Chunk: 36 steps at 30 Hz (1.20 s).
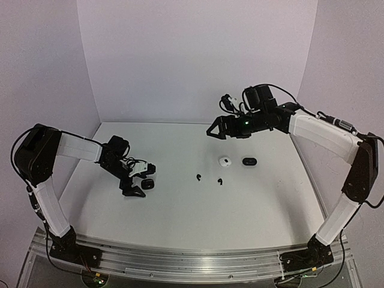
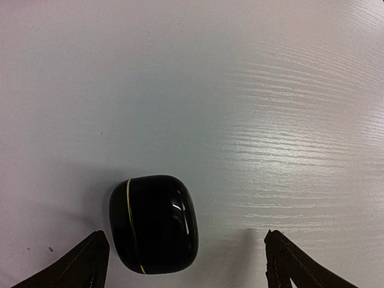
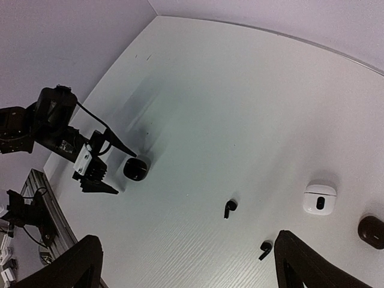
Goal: Insert the wireless bluetooth earbuds into the charging case
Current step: Pick up the charging case from the center of the board.
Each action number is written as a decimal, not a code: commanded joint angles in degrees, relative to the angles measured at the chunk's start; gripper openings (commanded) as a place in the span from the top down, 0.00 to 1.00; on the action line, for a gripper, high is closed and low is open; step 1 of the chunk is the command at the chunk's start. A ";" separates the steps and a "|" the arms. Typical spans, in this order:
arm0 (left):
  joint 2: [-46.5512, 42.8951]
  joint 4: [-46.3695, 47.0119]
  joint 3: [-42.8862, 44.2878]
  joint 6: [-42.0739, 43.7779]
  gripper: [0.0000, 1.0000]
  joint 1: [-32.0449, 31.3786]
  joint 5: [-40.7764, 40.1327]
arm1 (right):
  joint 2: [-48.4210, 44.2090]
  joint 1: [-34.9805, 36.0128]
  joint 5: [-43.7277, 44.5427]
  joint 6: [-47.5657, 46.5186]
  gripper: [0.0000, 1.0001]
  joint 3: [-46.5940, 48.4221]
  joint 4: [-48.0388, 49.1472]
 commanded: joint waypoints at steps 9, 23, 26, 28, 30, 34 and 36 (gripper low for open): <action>5.39 -0.21 3.97 5.53 0.36 0.07 1.26 | 0.28 2.32 2.28 1.19 0.02 0.59 3.63; 4.67 0.96 2.87 8.63 0.73 0.09 2.71 | 0.66 2.98 1.83 2.36 0.02 0.28 3.73; 2.57 0.91 2.57 7.96 0.77 0.09 3.36 | 1.11 2.97 1.27 3.88 0.02 0.22 3.76; -0.03 1.36 2.47 7.24 0.77 0.09 4.41 | 1.52 2.96 0.44 5.49 0.02 0.29 3.89; -4.54 3.08 1.61 7.35 0.78 0.09 6.17 | 1.97 2.98 -1.03 7.60 0.02 0.38 4.75; -14.79 12.40 -2.78 9.80 0.80 -0.15 9.17 | 3.71 5.18 -2.41 11.46 0.02 -0.05 9.13; -19.94 17.91 -5.27 11.42 0.80 -0.79 9.50 | 5.70 7.09 -3.62 12.33 0.02 0.85 11.03</action>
